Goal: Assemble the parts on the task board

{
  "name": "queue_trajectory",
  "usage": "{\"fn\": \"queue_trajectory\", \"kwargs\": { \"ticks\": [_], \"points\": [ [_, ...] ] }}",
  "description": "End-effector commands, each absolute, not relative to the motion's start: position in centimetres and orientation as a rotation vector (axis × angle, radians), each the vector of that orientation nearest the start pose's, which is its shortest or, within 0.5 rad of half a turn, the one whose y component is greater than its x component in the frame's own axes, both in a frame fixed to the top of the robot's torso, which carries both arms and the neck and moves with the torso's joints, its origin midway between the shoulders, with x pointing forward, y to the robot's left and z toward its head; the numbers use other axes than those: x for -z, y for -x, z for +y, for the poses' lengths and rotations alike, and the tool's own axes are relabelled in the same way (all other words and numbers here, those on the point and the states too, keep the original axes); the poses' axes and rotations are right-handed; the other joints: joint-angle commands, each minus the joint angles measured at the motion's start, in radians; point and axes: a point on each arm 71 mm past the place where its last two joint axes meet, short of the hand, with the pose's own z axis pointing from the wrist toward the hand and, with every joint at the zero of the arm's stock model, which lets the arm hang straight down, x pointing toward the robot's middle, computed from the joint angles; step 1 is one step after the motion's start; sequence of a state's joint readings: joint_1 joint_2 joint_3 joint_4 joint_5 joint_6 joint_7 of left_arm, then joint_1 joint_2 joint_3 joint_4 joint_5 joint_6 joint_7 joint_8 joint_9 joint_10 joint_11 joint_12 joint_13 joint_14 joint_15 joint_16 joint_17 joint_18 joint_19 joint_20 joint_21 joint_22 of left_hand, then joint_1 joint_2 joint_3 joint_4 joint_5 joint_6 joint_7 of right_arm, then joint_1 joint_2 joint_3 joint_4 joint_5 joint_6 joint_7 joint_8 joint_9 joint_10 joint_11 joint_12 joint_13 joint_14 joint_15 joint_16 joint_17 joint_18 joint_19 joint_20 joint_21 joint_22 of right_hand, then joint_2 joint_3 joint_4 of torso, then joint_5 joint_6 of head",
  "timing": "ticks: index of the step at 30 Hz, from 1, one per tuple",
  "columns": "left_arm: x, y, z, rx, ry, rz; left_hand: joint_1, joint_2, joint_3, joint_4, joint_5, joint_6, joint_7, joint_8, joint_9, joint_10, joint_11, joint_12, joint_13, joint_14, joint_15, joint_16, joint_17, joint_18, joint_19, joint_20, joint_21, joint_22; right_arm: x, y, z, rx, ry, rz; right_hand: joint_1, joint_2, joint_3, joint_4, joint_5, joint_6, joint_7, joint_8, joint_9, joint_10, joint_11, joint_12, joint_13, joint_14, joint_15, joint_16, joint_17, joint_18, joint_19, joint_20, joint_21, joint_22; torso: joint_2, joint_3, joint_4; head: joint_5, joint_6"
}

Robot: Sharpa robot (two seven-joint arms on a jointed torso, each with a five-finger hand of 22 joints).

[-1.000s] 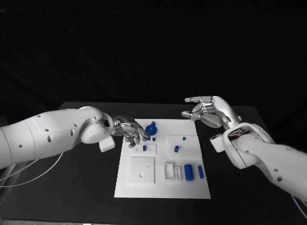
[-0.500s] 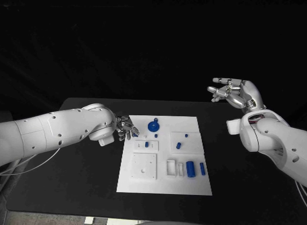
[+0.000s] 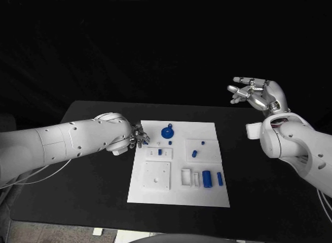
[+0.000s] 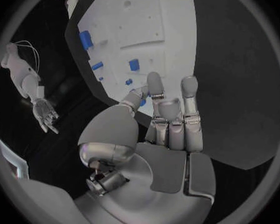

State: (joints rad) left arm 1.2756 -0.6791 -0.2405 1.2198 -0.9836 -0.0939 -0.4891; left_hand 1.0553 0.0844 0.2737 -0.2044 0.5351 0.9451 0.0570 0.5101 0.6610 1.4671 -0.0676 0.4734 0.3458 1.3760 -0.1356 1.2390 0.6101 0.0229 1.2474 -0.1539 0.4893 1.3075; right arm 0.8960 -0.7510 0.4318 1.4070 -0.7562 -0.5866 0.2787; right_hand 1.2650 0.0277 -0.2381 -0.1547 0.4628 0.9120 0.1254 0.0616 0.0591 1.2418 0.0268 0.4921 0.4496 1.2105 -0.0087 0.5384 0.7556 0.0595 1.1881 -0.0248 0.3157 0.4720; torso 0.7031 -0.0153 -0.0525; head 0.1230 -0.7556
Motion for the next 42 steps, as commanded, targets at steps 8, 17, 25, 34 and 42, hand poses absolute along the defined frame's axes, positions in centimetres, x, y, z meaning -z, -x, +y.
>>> {"fn": "queue_trajectory", "kwargs": {
  "ticks": [8, 17, 25, 34, 42],
  "points": [
    [26.9, -51.9, 23.3, 0.218, 0.392, 2.242, 0.004, 0.01, 0.056, -0.063, 0.001, 0.063, -0.057, -0.005, 0.003, 0.047, -0.002, 0.003, -0.005, 0.007, 0.002, -0.01, 0.003, 0.0, 0.007, 0.002, 0.004, 0.014, 16.1, -51.3, -23.3, -1.167, -0.721, 1.147, -0.001, 0.007, 0.0, -0.006, 0.005, 0.005, 0.002, -0.003, 0.0, -0.006, -0.001, 0.004, -0.002, -0.004, 0.001, 0.005, -0.001, -0.012, 0.003, -0.003, 0.003, -0.001, -0.001, 0.0023, -0.0011, 0.0, -0.012],
    [27.3, -51.7, 22.7, 0.235, 0.386, 2.263, 0.003, 0.011, 0.056, -0.064, -0.001, 0.062, -0.057, -0.006, 0.004, 0.047, -0.001, 0.003, -0.006, 0.006, 0.002, -0.012, 0.002, 0.0, 0.007, 0.002, 0.004, 0.014, 16.1, -51.4, -23.3, -1.165, -0.724, 1.151, -0.005, 0.012, -0.002, -0.009, 0.006, 0.007, 0.002, -0.003, 0.0, -0.006, -0.002, 0.008, -0.003, -0.005, 0.0, 0.011, -0.005, -0.012, 0.002, -0.003, 0.009, -0.004, -0.001, 0.0023, -0.0012, -0.001, -0.016],
    [27.8, -51.3, 22.2, 0.235, 0.355, 2.271, 0.004, 0.012, 0.056, -0.064, -0.003, 0.06, -0.056, -0.006, 0.005, 0.047, -0.001, 0.002, -0.006, 0.005, 0.002, -0.013, 0.003, 0.0, 0.007, 0.002, 0.003, 0.014, 16.2, -51.4, -23.3, -1.165, -0.726, 1.154, -0.005, 0.012, -0.002, -0.009, 0.006, 0.007, 0.002, -0.003, 0.0, -0.006, -0.002, 0.008, -0.003, -0.005, 0.0, 0.011, -0.005, -0.012, 0.002, -0.003, 0.009, -0.004, -0.001, 0.0021, -0.0008, -0.002, -0.019],
    [28.0, -51.2, 21.9, 0.222, 0.298, 2.235, 0.003, 0.013, 0.055, -0.063, -0.004, 0.059, -0.056, -0.005, 0.008, 0.047, -0.001, 0.001, -0.005, 0.006, 0.002, -0.014, 0.005, 0.0, 0.008, 0.002, 0.003, 0.015, 16.4, -51.5, -23.3, -1.164, -0.731, 1.168, -0.01, 0.017, -0.003, -0.007, 0.006, 0.002, 0.003, -0.003, 0.0, -0.008, -0.001, 0.009, -0.005, -0.008, 0.001, 0.013, -0.008, -0.013, -0.001, -0.003, 0.013, -0.008, -0.001, 0.0017, -0.0003, -0.002, -0.021],
    [28.2, -51.2, 21.8, 0.211, 0.27, 2.223, 0.003, 0.013, 0.055, -0.063, -0.003, 0.059, -0.056, -0.005, 0.008, 0.047, -0.001, 0.001, -0.005, 0.006, 0.001, -0.015, 0.005, 0.0, 0.008, 0.002, 0.003, 0.015, 16.4, -51.5, -23.4, -1.162, -0.734, 1.176, -0.01, 0.017, -0.003, -0.007, 0.006, 0.002, 0.003, -0.003, 0.0, -0.009, -0.001, 0.009, -0.005, -0.008, 0.001, 0.013, -0.008, -0.013, -0.002, -0.002, 0.013, -0.008, -0.001, 0.0022, -0.0005, -0.002, -0.022]
  ]
}}
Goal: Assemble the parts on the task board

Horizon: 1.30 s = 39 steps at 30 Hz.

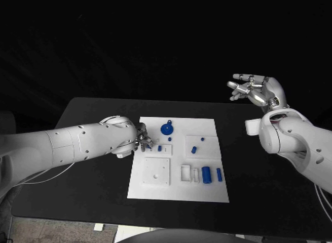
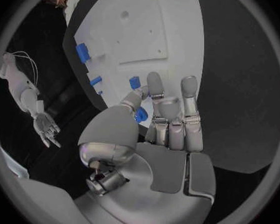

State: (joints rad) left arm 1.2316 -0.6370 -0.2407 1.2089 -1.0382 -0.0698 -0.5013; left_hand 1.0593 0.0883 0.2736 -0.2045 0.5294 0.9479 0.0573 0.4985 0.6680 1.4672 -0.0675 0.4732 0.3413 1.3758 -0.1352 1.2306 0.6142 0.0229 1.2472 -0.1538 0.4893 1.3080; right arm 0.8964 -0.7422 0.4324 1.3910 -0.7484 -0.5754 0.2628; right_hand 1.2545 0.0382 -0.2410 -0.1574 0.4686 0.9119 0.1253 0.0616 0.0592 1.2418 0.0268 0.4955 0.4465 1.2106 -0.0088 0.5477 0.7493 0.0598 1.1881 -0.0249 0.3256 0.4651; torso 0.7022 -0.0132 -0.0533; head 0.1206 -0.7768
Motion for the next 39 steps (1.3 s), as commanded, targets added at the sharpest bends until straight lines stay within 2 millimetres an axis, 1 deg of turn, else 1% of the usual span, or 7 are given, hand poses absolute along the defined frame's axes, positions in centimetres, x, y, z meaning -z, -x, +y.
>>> {"fn": "queue_trajectory", "kwargs": {
  "ticks": [1, 7, 24, 39],
  "points": [
    [28.26, -51.22, 21.75, 0.211, 0.268, 2.224, -0.001, 0.009, 0.055, -0.063, 0.003, 0.056, -0.057, 0.006, 0.001, 0.047, -0.001, 0.001, -0.001, 0.006, 0.001, -0.006, 0.001, 0.0, 0.008, 0.002, 0.003, 0.014, 16.45, -51.55, -23.38, -1.162, -0.735, 1.177, 0.0, 0.007, 0.0, -0.004, 0.001, 0.0, 0.003, -0.003, 0.0, -0.01, 0.0, 0.006, -0.002, -0.01, 0.002, 0.004, -0.003, -0.013, -0.003, -0.002, 0.004, -0.004, 0.0, 0.0002, 0.0004, 0.0, -0.001],
    [28.42, -51.12, 21.51, 0.218, 0.259, 2.24, -0.001, 0.009, 0.055, -0.063, 0.003, 0.056, -0.057, 0.006, 0.001, 0.047, -0.001, 0.001, -0.001, 0.006, 0.001, -0.006, 0.001, 0.0, 0.008, 0.002, 0.003, 0.014, 16.48, -51.56, -23.38, -1.162, -0.736, 1.179, 0.0, 0.007, 0.0, -0.004, 0.001, 0.0, 0.003, -0.003, 0.0, -0.01, 0.0, 0.006, -0.002, -0.01, 0.002, 0.004, -0.003, -0.013, -0.003, -0.002, 0.004, -0.004, 0.0, 0.0003, -0.0009, 0.0, -0.002],
    [28.84, -50.77, 20.98, 0.255, 0.252, 2.302, 0.007, 0.007, 0.053, -0.061, -0.005, 0.056, -0.056, 0.003, 0.001, 0.046, -0.001, -0.002, 0.001, 0.006, 0.002, -0.008, 0.007, 0.0, 0.007, 0.003, 0.002, 0.014, 16.58, -51.63, -23.3, -1.161, -0.739, 1.184, 0.002, 0.007, 0.002, -0.005, 0.002, -0.002, 0.004, -0.003, 0.0, -0.011, 0.0, 0.007, -0.004, -0.011, 0.002, 0.006, -0.006, -0.012, -0.004, -0.002, 0.007, -0.008, 0.0, 0.0001, 0.0004, -0.003, -0.005],
    [28.9, -50.99, 21.16, 0.245, 0.244, 2.302, 0.01, 0.007, 0.052, -0.059, -0.006, 0.055, -0.055, 0.002, 0.001, 0.046, -0.001, -0.003, 0.002, 0.004, 0.002, -0.009, 0.007, 0.0, 0.007, 0.003, 0.002, 0.015, 16.62, -51.66, -23.26, -1.161, -0.741, 1.185, 0.003, 0.009, 0.006, -0.006, 0.003, -0.003, 0.004, -0.003, 0.0, -0.012, 0.0, 0.006, -0.005, -0.012, 0.002, 0.006, -0.007, -0.013, -0.006, -0.002, 0.009, -0.011, 0.0, -0.0003, 0.0001, -0.003, -0.007]
  ]
}}
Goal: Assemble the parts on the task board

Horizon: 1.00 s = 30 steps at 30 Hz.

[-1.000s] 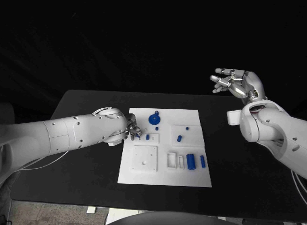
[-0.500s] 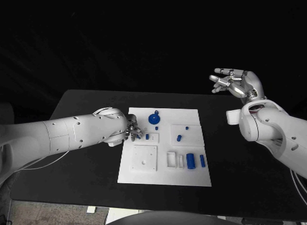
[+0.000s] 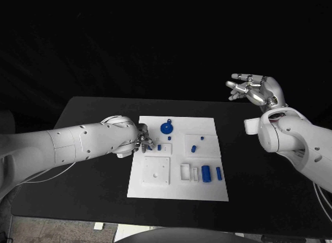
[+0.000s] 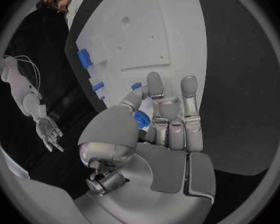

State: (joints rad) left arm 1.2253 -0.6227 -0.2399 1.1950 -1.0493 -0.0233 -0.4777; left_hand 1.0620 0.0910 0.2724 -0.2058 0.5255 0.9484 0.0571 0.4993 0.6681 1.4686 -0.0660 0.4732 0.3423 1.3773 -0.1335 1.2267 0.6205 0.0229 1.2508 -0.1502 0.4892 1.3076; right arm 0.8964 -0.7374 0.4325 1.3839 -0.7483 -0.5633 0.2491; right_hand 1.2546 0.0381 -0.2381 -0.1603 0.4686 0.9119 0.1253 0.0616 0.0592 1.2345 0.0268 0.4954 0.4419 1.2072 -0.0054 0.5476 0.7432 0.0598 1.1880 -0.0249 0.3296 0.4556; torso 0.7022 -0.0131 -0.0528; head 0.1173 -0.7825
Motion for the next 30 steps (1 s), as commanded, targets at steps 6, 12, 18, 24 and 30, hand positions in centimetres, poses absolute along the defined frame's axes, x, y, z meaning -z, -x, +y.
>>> {"fn": "queue_trajectory", "kwargs": {
  "ticks": [6, 12, 18, 24, 30],
  "points": [
    [28.92, -51.01, 21.37, 0.235, 0.241, 2.303, 0.007, 0.004, 0.053, -0.057, -0.002, 0.054, -0.055, 0.002, 0.001, 0.045, -0.002, -0.003, 0.001, 0.003, 0.001, -0.006, 0.0, 0.0, 0.004, 0.0, 0.002, 0.015, 16.63, -51.66, -23.28, -1.16, -0.741, 1.185, 0.003, 0.009, 0.003, -0.003, 0.003, -0.003, 0.004, -0.003, 0.0, -0.004, 0.0, 0.006, -0.001, -0.008, -0.002, 0.006, -0.001, -0.013, -0.006, -0.002, 0.005, -0.001, 0.0, -0.0003, 0.0, -0.001, -0.003],
    [28.92, -51.04, 21.49, 0.23, 0.243, 2.302, 0.007, 0.004, 0.053, -0.057, -0.002, 0.054, -0.055, 0.002, 0.001, 0.045, -0.002, -0.003, 0.001, 0.003, 0.001, -0.006, 0.0, 0.0, 0.004, 0.0, 0.002, 0.015, 16.63, -51.67, -23.25, -1.161, -0.741, 1.186, 0.003, 0.009, 0.003, -0.003, 0.003, -0.003, 0.004, -0.003, 0.0, -0.004, 0.0, 0.006, -0.001, -0.008, -0.002, 0.006, -0.001, -0.013, -0.006, -0.002, 0.005, -0.001, 0.0, -0.0006, 0.0002, -0.001, -0.004],
    [28.95, -51.02, 21.35, 0.231, 0.238, 2.306, 0.007, 0.004, 0.053, -0.057, -0.002, 0.054, -0.055, 0.002, 0.001, 0.045, -0.002, -0.003, 0.001, 0.003, 0.001, -0.006, 0.0, 0.0, 0.004, 0.0, 0.002, 0.015, 16.64, -51.67, -23.15, -1.163, -0.74, 1.186, 0.001, 0.009, 0.007, -0.005, 0.004, -0.002, 0.004, -0.003, 0.0, -0.004, 0.0, 0.006, -0.002, -0.009, -0.001, 0.007, -0.003, -0.013, -0.007, -0.002, 0.009, -0.004, 0.0, -0.0007, -0.0006, 0.0, -0.003],
    [28.96, -51.06, 21.43, 0.226, 0.241, 2.306, 0.007, 0.004, 0.053, -0.057, -0.002, 0.054, -0.055, 0.002, 0.001, 0.045, -0.002, -0.003, 0.001, 0.003, 0.001, -0.006, 0.0, 0.0, 0.004, 0.0, 0.002, 0.015, 16.64, -51.67, -23.14, -1.163, -0.741, 1.186, 0.001, 0.009, 0.007, -0.005, 0.004, -0.002, 0.004, -0.003, 0.0, -0.004, 0.0, 0.006, -0.002, -0.009, -0.001, 0.007, -0.003, -0.013, -0.007, -0.002, 0.009, -0.004, 0.0, 0.0, -0.0001, -0.001, -0.004],
    [28.94, -51.11, 21.54, 0.223, 0.247, 2.301, 0.007, 0.004, 0.053, -0.057, -0.002, 0.054, -0.055, 0.002, 0.001, 0.045, -0.002, -0.003, 0.001, 0.003, 0.001, -0.006, 0.0, 0.0, 0.004, 0.0, 0.002, 0.015, 16.65, -51.67, -23.15, -1.163, -0.741, 1.186, 0.001, 0.009, 0.007, -0.005, 0.004, -0.002, 0.004, -0.003, 0.0, -0.004, 0.0, 0.006, -0.002, -0.009, -0.001, 0.007, -0.003, -0.013, -0.007, -0.002, 0.009, -0.004, 0.0, 0.0003, 0.0, -0.001, -0.005]
  ]
}}
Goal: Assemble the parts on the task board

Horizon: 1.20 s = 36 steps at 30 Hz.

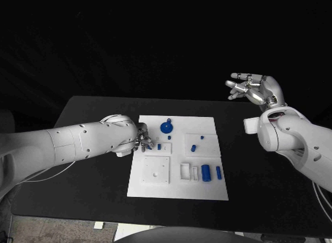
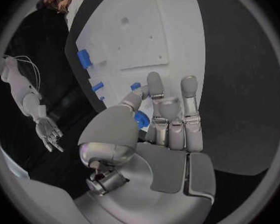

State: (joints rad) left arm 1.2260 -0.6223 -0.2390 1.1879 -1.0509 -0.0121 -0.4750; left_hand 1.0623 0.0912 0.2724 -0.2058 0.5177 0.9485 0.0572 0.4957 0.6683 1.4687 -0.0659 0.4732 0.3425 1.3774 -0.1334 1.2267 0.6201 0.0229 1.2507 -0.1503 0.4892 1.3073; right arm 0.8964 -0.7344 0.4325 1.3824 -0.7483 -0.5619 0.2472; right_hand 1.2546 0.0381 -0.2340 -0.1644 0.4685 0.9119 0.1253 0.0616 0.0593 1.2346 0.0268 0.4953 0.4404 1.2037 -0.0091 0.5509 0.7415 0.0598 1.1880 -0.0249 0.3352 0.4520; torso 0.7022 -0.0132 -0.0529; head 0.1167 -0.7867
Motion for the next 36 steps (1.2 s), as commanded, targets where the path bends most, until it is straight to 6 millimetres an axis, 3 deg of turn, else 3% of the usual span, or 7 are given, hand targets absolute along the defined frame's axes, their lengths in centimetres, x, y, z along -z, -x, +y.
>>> {"fn": "queue_trajectory", "kwargs": {
  "ticks": [1, 36],
  "points": [
    [28.93, -51.13, 21.53, 0.222, 0.248, 2.299, 0.007, 0.004, 0.053, -0.057, 0.006, 0.054, -0.055, 0.005, 0.001, 0.045, -0.002, -0.003, 0.001, 0.003, 0.001, -0.006, 0.001, 0.0, 0.004, 0.0, 0.002, 0.016, 16.65, -51.67, -23.15, -1.163, -0.741, 1.186, 0.001, 0.009, 0.003, -0.001, 0.004, -0.002, 0.004, -0.003, 0.0, -0.004, 0.0, 0.006, -0.001, -0.005, 0.002, 0.004, -0.001, -0.013, -0.007, -0.002, 0.003, -0.001, 0.0, 0.0002, 0.0002, -0.001, 0.0],
    [29.0, -51.23, 21.23, 0.223, 0.241, 2.305, 0.009, 0.003, 0.054, -0.055, 0.006, 0.053, -0.055, 0.006, 0.003, 0.045, -0.002, -0.005, 0.003, 0.003, 0.001, -0.007, 0.002, 0.001, 0.003, 0.0, 0.002, 0.016, 16.71, -51.72, -23.2, -1.16, -0.743, 1.186, -0.001, 0.008, 0.006, -0.003, 0.004, 0.001, 0.004, -0.003, 0.0, -0.005, 0.0, 0.006, -0.002, -0.006, 0.002, 0.005, -0.003, -0.013, -0.01, -0.001, 0.009, -0.008, 0.0, 0.0004, -0.0006, -0.002, -0.002]
  ]
}}
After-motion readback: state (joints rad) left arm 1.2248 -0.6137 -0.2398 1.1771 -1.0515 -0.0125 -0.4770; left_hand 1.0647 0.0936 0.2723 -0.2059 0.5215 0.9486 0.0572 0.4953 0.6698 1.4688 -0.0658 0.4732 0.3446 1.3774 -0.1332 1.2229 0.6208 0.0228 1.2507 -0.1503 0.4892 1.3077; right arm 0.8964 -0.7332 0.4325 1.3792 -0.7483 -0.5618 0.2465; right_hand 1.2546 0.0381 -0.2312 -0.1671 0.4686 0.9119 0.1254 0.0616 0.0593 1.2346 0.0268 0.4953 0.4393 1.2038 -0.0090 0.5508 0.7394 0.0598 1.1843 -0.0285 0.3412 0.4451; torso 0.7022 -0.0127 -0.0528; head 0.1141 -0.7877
